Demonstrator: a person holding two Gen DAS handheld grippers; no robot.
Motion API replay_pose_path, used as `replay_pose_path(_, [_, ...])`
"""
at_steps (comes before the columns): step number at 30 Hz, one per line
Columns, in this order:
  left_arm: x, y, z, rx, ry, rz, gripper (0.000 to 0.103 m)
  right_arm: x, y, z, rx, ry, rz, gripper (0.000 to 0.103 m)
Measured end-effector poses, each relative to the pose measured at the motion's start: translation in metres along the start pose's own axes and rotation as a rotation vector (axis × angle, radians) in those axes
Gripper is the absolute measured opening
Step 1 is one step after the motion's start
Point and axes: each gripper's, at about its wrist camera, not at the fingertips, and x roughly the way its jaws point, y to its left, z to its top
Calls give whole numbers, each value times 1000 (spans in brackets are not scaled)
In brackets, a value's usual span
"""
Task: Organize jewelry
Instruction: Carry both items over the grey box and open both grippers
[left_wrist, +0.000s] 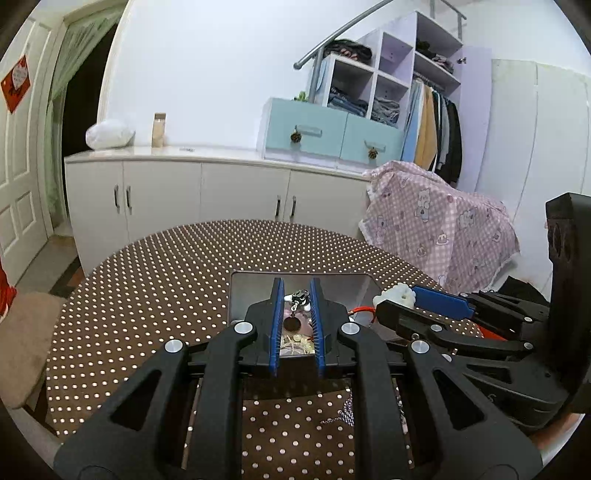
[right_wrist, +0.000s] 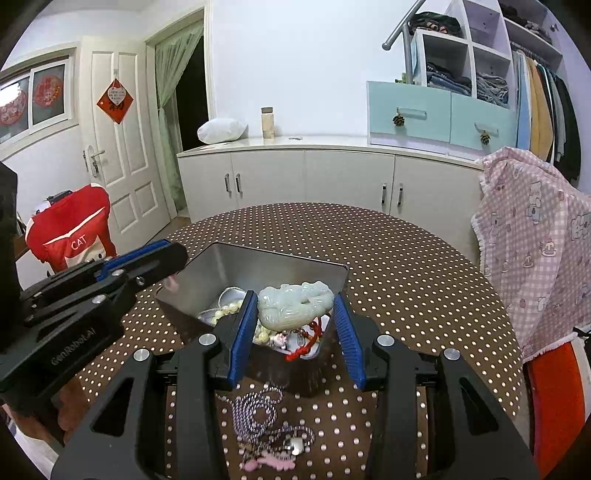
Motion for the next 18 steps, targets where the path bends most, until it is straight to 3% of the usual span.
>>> replay_pose_path(9, [20,3,-1,0,60,-7,15,9,-4,3,-5,12,12,41])
replay_pose_path(10, [22,3,-1,2,73,-2,20,9,-5,4,-5,11,13,42])
replay_pose_path(12, [24,5,-2,-4,72,41,54,7,-8,6,-3,4,-1,44])
replay_pose_path(13, [24,7,-1,-7,61,57,59,5,-10,6,-1,0,-5,47])
replay_pose_path(18, [17,13,0,-41,34,5,62,-1,-19,5,18,-2,-25,51])
